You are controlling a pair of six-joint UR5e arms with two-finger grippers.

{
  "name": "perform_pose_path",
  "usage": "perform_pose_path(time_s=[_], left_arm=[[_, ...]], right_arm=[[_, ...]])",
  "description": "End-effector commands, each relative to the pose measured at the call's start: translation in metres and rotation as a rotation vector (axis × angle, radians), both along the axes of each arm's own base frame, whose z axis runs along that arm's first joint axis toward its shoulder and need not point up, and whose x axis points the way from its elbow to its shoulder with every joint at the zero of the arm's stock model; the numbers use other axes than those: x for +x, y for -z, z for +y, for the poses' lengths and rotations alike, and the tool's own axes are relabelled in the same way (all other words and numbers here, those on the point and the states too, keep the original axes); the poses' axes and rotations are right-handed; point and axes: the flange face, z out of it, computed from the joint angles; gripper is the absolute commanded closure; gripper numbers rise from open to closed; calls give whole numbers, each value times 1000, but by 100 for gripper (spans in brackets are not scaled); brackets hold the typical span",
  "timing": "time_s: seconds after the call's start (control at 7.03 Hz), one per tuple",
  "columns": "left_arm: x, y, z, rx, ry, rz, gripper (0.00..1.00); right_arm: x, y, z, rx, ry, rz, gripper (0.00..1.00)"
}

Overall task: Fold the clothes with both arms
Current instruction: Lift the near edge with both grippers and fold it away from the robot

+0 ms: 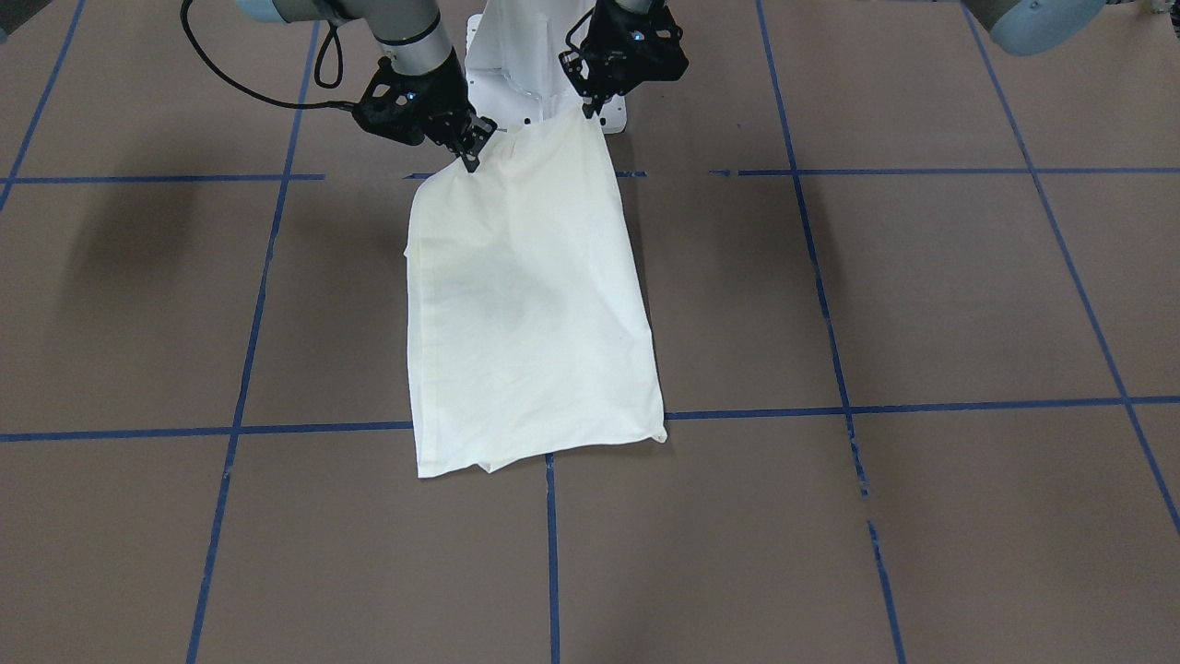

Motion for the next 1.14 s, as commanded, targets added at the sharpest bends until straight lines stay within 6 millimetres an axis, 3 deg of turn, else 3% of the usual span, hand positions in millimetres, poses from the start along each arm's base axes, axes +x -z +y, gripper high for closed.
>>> perform_pose_path(time_s=[0.0, 0.14, 0.28, 0.43, 0.71, 1.0], left_arm=[[-5, -3, 4, 1, -10, -10, 100], [-6, -3, -4, 2, 10, -12, 100], [-10, -4, -30, 1, 60, -17, 100], [-7, -5, -65, 24, 110, -37, 100], [-20, -12, -150, 69, 164, -54, 100], [-3, -22, -202, 70, 221, -35, 100]], right_arm=[[-1, -6, 9, 1, 18, 10, 100], [-4, -8, 4, 4, 6, 18, 100], [-1, -15, -22, 6, -36, 37, 100], [6, -19, -52, 5, -94, 36, 100], [11, -21, -119, 22, -202, -9, 100], [-8, -10, -188, 3, -251, 6, 100]])
